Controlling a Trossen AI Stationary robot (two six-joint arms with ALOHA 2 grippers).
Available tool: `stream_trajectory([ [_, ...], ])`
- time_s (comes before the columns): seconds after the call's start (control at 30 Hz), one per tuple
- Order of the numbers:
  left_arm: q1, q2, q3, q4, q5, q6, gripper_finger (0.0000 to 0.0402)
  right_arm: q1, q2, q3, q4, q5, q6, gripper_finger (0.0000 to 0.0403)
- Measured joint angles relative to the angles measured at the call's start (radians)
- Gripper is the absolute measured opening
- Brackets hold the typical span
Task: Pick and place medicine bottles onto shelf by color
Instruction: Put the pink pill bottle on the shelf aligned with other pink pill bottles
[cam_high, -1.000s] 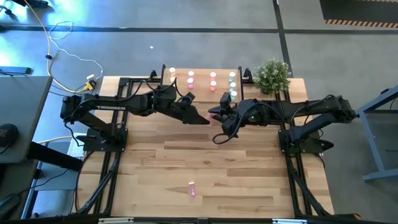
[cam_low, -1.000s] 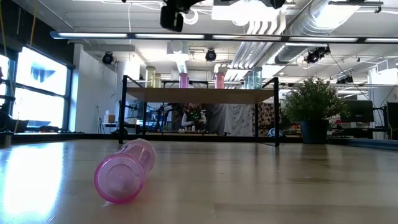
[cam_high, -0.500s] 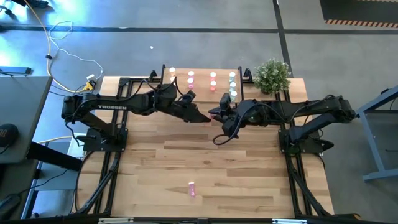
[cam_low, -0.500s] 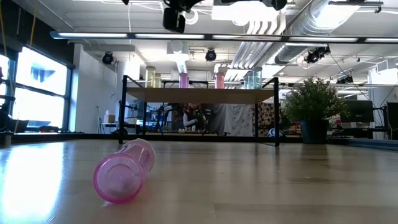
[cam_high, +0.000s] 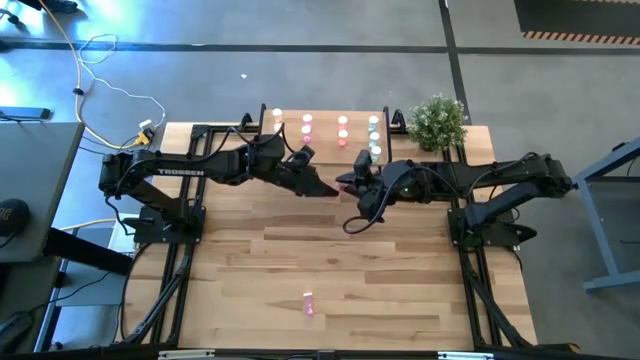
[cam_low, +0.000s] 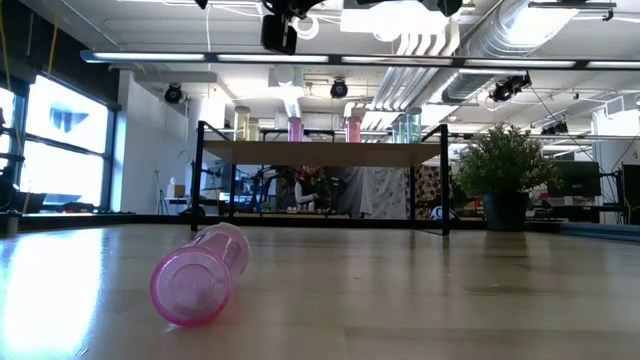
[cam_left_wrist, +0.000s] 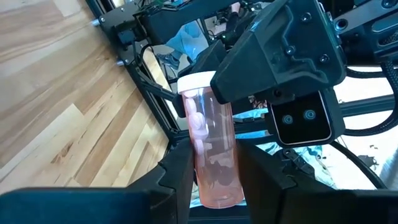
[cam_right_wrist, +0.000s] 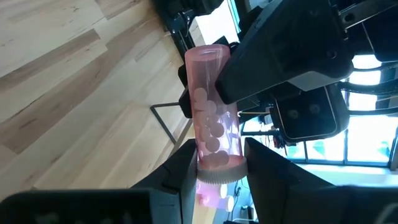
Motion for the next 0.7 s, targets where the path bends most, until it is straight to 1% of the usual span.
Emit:
stream_trajectory([
  [0.17, 0.0, 0.0, 0.0, 0.0, -0.005, 0.004, 0.01, 0.0, 0.0, 0.0, 0.002, 0.024, 0.005, 0.0105],
  [0.23, 0.0, 0.0, 0.0, 0.0, -0.004, 0.013, 0.01, 0.002, 0.0, 0.0, 0.003, 0.024, 0.022, 0.0111],
  [0.5, 0.006, 0.0, 0.0, 0.008, -0.004, 0.046, 0.0099, 0.009, 0.001, 0.0, 0.009, 0.033, 0.226, 0.0169],
  [0.6, 0.014, 0.0, 0.0, 0.007, -0.007, 0.062, 0.0099, 0.009, 0.001, 0.0, 0.02, 0.073, 0.292, 0.0186],
  [0.7, 0.023, 0.0, 0.0, 0.007, -0.008, 0.086, 0.0099, 0.009, 0.001, 0.0, 0.029, 0.125, 0.353, 0.0193],
])
